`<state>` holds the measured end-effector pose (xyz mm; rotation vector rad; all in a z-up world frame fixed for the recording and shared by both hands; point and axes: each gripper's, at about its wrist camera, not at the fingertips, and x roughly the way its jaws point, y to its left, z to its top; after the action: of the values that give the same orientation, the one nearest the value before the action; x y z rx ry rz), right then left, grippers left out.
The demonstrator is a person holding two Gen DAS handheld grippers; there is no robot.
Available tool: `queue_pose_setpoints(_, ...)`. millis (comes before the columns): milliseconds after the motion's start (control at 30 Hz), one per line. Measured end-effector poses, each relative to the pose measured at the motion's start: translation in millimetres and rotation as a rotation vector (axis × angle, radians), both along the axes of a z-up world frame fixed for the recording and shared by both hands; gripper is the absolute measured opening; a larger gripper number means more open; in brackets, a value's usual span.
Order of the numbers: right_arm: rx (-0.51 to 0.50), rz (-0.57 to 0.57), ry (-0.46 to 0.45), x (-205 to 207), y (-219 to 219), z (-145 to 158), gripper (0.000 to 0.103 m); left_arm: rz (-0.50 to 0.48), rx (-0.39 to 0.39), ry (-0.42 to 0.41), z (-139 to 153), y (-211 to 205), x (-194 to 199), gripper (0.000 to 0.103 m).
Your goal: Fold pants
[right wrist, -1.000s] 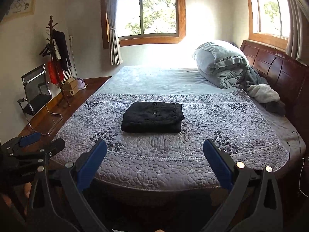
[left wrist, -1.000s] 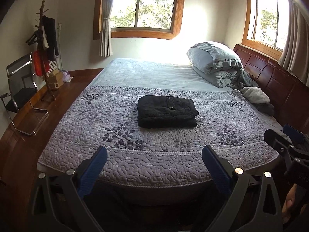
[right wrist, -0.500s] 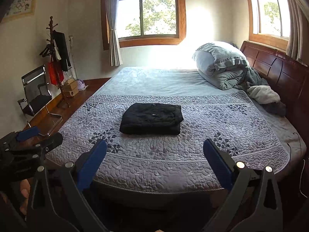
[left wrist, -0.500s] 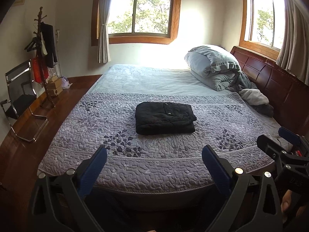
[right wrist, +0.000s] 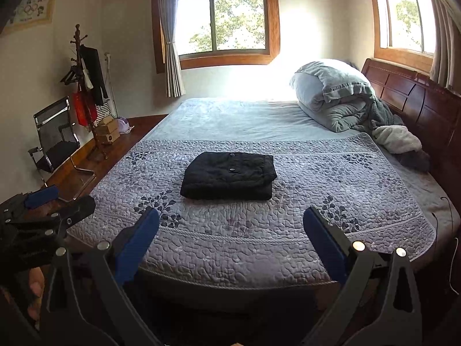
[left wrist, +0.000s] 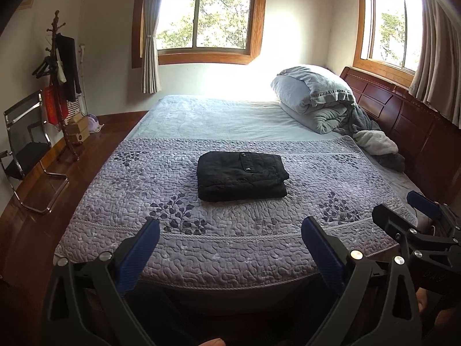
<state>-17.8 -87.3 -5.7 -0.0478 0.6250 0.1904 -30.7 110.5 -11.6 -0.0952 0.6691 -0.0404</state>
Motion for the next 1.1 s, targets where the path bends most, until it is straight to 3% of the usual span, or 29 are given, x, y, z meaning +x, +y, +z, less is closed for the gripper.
queue_pose_setpoints(400,-0.007,-0.002,0.003,0.5,4.4,-4.4,0.1,0.027,0.009,0.001,0.2,0.5,1.1,0.099)
queue_pose_setpoints(567,-0.005,-0.004,0.007,1.0,3.2,-6.1,0.1,0.064,0.076,0.01,-2.0,-5.5,1.2,0.099)
queue_pose_setpoints(1100,0.002,-0.019,0.008,2.5,-0.5,-7.3,0.1,0.055,0.066,-0.01,1.7,-6.2,1.1,0.099)
